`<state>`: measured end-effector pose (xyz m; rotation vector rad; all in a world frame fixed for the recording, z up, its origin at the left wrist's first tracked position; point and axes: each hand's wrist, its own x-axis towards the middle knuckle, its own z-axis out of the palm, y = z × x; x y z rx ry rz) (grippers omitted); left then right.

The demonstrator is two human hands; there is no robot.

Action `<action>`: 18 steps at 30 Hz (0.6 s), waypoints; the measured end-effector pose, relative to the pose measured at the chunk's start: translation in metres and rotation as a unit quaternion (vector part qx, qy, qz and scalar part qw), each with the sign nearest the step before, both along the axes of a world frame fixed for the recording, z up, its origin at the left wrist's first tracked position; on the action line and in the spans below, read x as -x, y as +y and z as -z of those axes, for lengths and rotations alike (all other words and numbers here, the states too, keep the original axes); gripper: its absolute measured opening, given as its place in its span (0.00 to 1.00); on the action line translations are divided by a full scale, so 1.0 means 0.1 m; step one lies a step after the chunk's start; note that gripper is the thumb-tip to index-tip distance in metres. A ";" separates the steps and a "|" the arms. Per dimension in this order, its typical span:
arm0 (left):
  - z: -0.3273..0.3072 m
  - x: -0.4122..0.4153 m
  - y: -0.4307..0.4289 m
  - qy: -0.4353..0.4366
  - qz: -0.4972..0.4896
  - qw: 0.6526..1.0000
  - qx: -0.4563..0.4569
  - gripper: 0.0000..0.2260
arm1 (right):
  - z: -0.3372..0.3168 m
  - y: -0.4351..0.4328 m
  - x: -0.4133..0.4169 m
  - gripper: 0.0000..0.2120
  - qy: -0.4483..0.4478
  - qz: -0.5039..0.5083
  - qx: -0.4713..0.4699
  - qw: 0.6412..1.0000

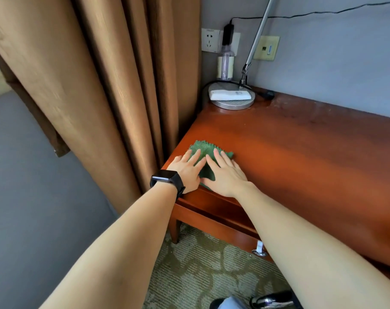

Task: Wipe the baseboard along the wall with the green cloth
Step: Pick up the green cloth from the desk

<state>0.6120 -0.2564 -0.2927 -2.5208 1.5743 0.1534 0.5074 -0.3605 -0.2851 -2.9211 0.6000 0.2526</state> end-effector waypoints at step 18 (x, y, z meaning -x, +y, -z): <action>-0.54 0.12 0.07 -0.015 -0.085 0.989 0.122 0.13 | -0.43 0.07 -0.13 0.13 -0.167 -0.042 -0.082 0.982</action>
